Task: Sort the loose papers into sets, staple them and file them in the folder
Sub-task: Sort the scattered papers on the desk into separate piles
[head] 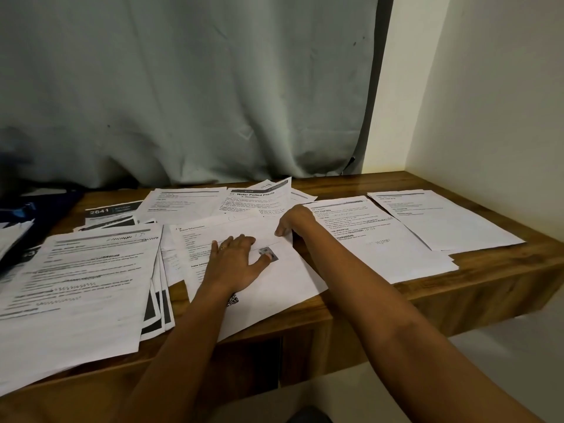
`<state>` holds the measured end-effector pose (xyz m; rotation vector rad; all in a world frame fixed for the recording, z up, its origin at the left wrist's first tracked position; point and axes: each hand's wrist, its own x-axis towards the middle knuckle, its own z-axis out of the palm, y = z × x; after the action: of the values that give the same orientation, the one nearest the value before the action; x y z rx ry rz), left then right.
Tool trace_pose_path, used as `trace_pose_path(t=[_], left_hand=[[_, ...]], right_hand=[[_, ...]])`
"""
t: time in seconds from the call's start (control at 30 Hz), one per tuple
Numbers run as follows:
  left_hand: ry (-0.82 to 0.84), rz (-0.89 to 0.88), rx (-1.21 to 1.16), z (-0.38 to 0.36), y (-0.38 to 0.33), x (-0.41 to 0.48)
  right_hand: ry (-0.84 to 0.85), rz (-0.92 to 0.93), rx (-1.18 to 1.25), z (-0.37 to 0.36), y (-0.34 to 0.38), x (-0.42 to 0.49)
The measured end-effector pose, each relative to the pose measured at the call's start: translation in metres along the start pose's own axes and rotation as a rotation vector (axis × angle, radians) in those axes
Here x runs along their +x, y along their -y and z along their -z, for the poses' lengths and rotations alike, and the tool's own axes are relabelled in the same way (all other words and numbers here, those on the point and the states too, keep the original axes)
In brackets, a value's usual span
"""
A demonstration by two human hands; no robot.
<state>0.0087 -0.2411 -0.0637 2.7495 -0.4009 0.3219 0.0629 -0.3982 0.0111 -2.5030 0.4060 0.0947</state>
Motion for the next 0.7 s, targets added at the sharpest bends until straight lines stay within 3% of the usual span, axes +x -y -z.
trace_pose_path(t=[0.2, 0.53, 0.7], left_hand=[[0.0, -0.005, -0.039, -0.002, 0.003, -0.001], [0.044, 0.007, -0.044, 0.002, 0.002, -0.003], [0.073, 0.003, 0.009, 0.007, -0.001, -0.002]], right_hand=[[-0.101, -0.041, 0.324, -0.004, -0.008, 0.007], [-0.232, 0.053, 0.855, 0.023, -0.03, 0.01], [-0.345, 0.149, 0.878, 0.065, -0.066, 0.02]])
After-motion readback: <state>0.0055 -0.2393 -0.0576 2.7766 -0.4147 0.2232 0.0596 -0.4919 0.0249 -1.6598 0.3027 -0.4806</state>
